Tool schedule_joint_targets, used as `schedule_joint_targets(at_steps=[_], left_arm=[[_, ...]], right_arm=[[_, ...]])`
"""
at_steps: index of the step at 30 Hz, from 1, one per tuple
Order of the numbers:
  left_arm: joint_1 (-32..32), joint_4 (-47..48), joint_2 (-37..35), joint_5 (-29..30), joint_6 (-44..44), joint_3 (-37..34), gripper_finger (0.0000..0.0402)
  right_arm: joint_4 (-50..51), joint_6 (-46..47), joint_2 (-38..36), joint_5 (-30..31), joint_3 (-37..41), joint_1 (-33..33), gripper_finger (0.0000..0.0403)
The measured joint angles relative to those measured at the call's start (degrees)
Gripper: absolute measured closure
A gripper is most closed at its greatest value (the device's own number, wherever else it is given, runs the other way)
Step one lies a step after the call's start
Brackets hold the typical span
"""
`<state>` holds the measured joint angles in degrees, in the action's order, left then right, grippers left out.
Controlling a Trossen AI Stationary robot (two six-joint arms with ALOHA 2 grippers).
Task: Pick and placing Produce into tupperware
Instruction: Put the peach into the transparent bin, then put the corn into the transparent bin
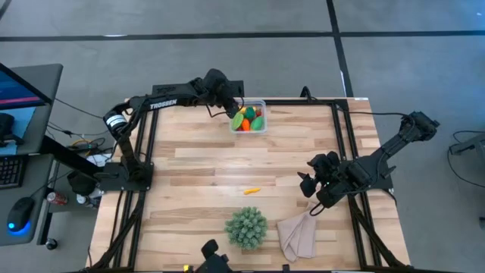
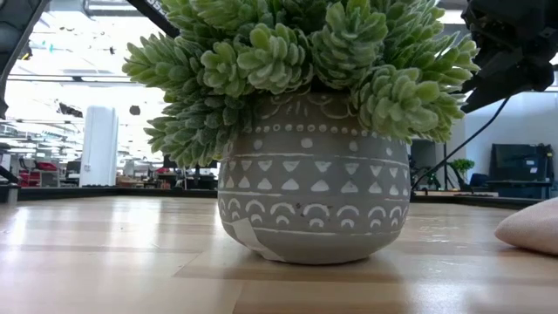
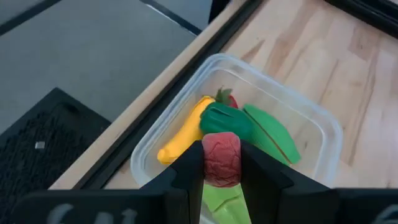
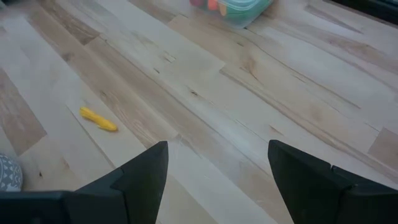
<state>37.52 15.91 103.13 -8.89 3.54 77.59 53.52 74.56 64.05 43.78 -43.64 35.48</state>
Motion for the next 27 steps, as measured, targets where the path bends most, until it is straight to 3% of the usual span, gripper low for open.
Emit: schedule_joint_targets(at_steps=[7, 16, 27], left_arm=[[0.4, -0.1, 0.1, -1.2, -4.5, 0.2, 0.0324], [1.3, 3.2, 0.1, -2.5, -1.5, 0.2, 0.0322], [-0.1, 3.2, 2.1, -1.7, 2.4, 0.2, 0.025]], right_arm=[[0.0, 0.4, 0.0, 0.0, 0.0, 0.0, 0.0132], [0.0, 0.0, 0.0, 2.5, 0.0, -0.5, 0.0132], [0.0, -0.1, 0.0, 2.7, 0.0, -5.0, 0.0132]])
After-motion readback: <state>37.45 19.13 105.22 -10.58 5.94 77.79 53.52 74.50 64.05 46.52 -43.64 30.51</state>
